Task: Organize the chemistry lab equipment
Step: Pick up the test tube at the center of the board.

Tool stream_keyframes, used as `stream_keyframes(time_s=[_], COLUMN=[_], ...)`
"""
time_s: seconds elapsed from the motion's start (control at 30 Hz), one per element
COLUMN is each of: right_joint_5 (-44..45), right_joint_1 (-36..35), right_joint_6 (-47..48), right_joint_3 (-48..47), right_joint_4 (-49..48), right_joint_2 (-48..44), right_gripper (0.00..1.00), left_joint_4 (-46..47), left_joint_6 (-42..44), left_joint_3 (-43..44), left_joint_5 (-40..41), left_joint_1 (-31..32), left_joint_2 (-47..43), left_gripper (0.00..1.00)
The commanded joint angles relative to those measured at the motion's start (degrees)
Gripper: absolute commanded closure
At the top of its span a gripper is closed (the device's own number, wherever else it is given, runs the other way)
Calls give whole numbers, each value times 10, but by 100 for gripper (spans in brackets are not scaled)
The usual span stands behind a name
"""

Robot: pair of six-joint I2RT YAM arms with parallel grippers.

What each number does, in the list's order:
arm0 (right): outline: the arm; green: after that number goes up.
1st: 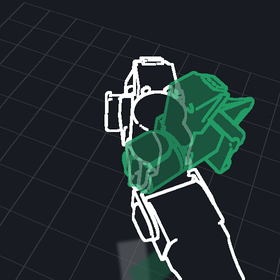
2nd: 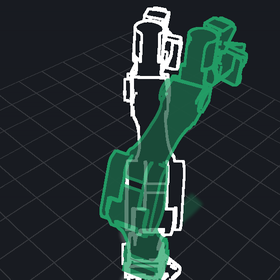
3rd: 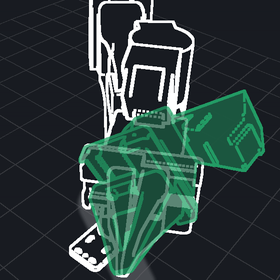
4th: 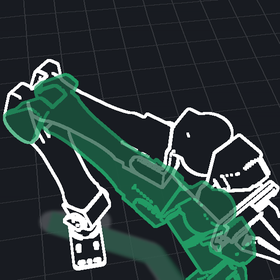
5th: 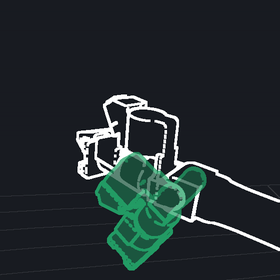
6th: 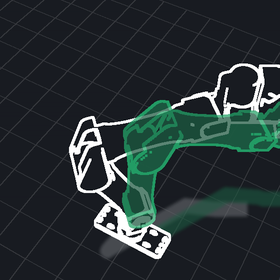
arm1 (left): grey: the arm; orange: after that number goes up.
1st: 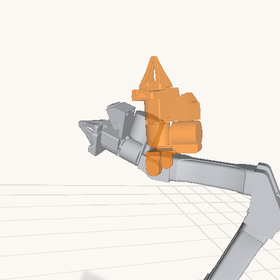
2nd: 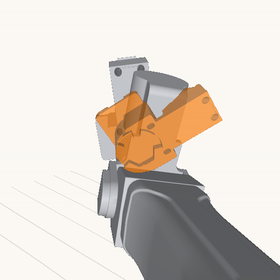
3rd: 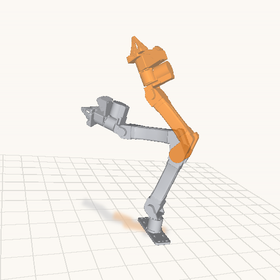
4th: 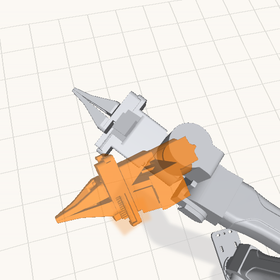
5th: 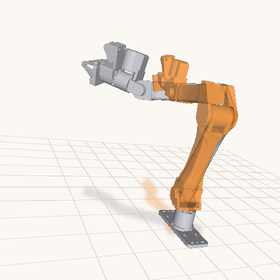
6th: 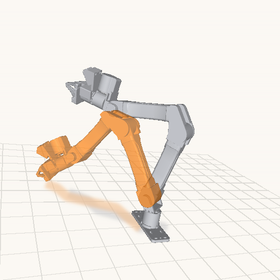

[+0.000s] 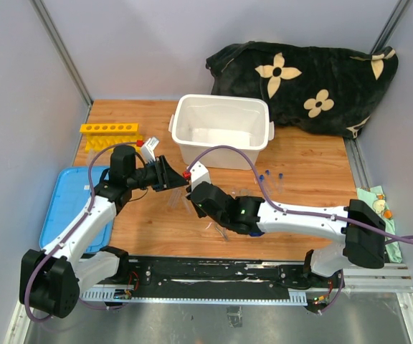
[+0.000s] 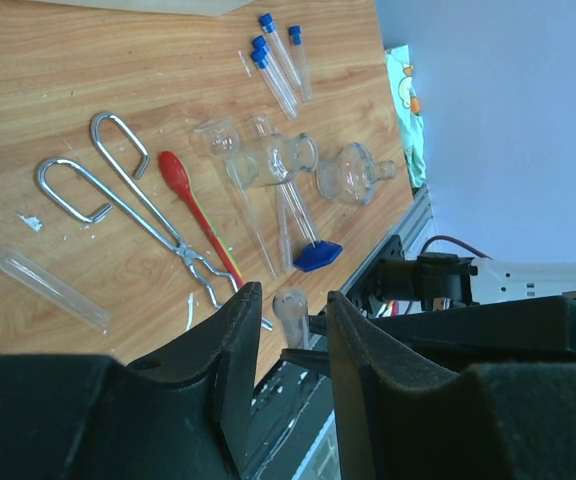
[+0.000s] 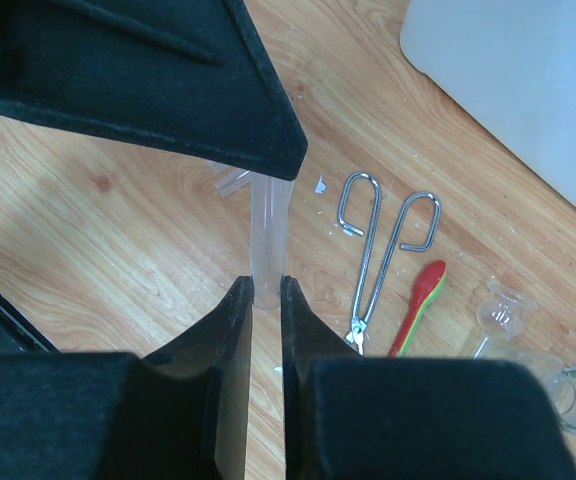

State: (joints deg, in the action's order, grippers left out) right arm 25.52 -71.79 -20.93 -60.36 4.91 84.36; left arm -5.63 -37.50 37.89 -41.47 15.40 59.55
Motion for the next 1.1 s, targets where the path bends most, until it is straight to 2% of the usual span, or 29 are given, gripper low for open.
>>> stream_keyframes(time_s=[0.0,0.17,0.5,0.63,0.93,1.07], right_joint_5=[6,7,6,6,-19,-22], right_joint_1=[-8,-8,-8,-8,-8,-10], right_joint_6=[6,2,-1,-1,-3,-4], right_joint_3=[-16,-12,-7,-2,8,8], right_joint_4=[-9,-9,-4,0,10,27], right_joint_2=[5,3,2,-4,-21,-33], right_gripper=[100,99,99,86,59,55], left_joint_4=[16,17,6,0,0,-22], left_joint_6=[2,2,10,14,17,37], left_joint_3=[5,6,8,10,13,26], left_joint_5=[-14,-9,16,32,48,81], left_joint_1=[-3,-3,-3,-3,-3,-3], left_joint_2=[1,1,-1,-2,0,1], left_gripper=[64,67,93,100,100,100])
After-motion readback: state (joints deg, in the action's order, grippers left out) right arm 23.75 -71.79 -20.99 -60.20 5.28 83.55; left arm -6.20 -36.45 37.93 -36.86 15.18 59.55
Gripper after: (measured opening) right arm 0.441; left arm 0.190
